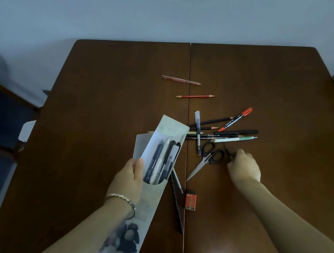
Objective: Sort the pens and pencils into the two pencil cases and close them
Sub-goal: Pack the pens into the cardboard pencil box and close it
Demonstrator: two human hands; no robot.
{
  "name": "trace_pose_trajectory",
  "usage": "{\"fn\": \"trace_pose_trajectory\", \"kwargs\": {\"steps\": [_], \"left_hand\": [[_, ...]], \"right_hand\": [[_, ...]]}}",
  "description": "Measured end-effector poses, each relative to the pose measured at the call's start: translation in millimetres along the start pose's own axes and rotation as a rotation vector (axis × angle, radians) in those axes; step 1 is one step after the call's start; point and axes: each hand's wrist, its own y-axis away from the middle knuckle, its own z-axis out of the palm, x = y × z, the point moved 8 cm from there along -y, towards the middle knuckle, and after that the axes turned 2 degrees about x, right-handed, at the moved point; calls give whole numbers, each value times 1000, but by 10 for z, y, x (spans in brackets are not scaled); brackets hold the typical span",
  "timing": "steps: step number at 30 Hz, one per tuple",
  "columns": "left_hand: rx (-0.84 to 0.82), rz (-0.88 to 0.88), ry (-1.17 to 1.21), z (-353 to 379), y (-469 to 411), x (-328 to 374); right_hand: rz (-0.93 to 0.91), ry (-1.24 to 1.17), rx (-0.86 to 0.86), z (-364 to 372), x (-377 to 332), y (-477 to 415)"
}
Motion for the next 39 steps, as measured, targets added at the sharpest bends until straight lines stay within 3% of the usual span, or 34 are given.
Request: {"fn": "trace_pose_trajectory", "kwargs": {"steps": [3, 7, 12, 16, 18, 21, 23, 25, 28, 35, 37, 39], "left_hand": [[-23, -13, -14, 6, 23, -63], [-76, -26, -18, 42, 46, -108], [-109, 24, 22, 58, 118, -38], [-98, 53, 59, 22, 114, -35], [-75, 38, 60, -35, 83, -88], [-38, 22, 52, -112, 51, -150], [-22, 21, 38, -136, 35, -178], [-22, 15, 37, -135, 29, -209], [-30, 10, 34, -116, 32, -238], [-42, 6, 8, -97, 87, -247], [-45, 0, 20, -104, 100, -259], [-45, 2, 22, -121, 131, -254]], "right_hand": [[-71, -164, 100, -142, -126, 151], [-590, -177, 337, -429, -767, 718], [-1151, 91, 283, -169, -1426, 1338], [-1389, -72, 37, 136, -1535, 1536], [-1350, -181, 156, 45, -1472, 1399], [-898, -247, 346, -148, -1154, 812], [-603, 71, 203, 13, -900, 432], [-470, 347, -11, 197, -702, 275], [-500, 418, -108, 311, -645, 260], [-828, 824, -157, 416, -586, 413], [-771, 759, -151, 313, -554, 417], [-662, 534, -95, 100, -564, 446]]}}
